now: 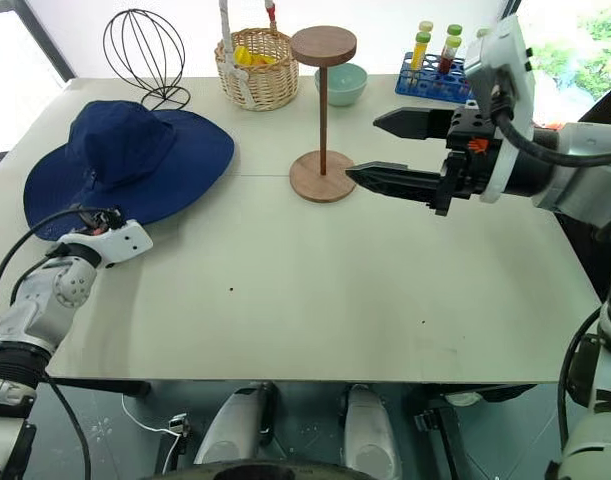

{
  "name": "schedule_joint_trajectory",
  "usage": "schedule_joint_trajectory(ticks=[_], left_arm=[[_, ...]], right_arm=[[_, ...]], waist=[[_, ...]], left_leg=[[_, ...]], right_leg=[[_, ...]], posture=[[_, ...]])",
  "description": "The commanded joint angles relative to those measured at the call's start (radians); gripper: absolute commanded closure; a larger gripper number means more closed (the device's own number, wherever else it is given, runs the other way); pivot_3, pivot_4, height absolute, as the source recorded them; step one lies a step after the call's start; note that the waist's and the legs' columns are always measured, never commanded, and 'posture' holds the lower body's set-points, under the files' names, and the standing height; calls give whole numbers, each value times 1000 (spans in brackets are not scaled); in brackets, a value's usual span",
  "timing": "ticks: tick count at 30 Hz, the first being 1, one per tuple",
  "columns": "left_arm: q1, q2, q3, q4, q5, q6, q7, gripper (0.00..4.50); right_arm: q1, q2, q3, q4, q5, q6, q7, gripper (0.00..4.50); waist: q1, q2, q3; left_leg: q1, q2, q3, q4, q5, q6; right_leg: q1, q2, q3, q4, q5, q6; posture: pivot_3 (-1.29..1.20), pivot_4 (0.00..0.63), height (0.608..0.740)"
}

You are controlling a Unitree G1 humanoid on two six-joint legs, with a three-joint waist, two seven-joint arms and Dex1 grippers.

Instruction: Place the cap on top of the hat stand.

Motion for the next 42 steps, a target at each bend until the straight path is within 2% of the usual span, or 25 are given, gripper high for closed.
schedule_joint_trajectory(ticks=[1,8,15,20,26,34,38,42], left_arm=[[-114,77,94,-92,-60,24,-31,4457],[-322,154,114,-107,-101,19,-73,4457],[-528,143,82,-96,-129,2,-106,4457],[-710,66,31,-7,-138,-15,-120,4457],[-913,-95,-63,203,-112,-97,-67,4457],[-1109,-175,-143,509,-84,-236,40,4457],[-1175,-221,-156,569,-100,-310,52,4457],[-1192,-265,-143,528,-148,-395,24,4457]], right_arm=[[12,-28,-60,-12,-3,-38,15,0],[64,-21,-81,-31,3,-63,12,0],[92,-16,-91,-34,15,-80,1,0],[108,-17,-109,-38,29,-86,-9,0],[109,-16,-145,-40,61,-82,-42,0],[168,-32,-214,-76,111,-77,-103,0],[185,-41,-229,-83,121,-79,-117,0],[188,-56,-249,-80,134,-76,-140,0]], waist=[[-4,-3,2],[-7,-4,2],[-5,-8,4],[-2,-8,5],[-4,-9,5],[-9,-10,6],[-4,-10,6],[-2,-11,6]], left_leg=[[-1,0,0,1,0,0],[-1,0,4,2,0,0],[-1,0,3,4,0,0],[-2,0,4,7,0,0],[-3,0,4,11,0,0],[-3,0,4,10,-1,1],[-3,0,5,10,-1,2],[-5,-1,4,12,-1,2]], right_leg=[[0,0,0,0,0,1],[0,0,2,-1,0,7],[0,1,2,0,0,8],[1,1,3,0,1,10],[3,1,4,0,3,13],[2,1,5,0,4,16],[2,1,5,0,3,17],[2,0,5,-1,3,16]], posture=[[0,150,740],[0,150,740],[0,150,740],[0,150,740],[0,150,740],[0,150,740],[0,150,740],[0,150,740]])
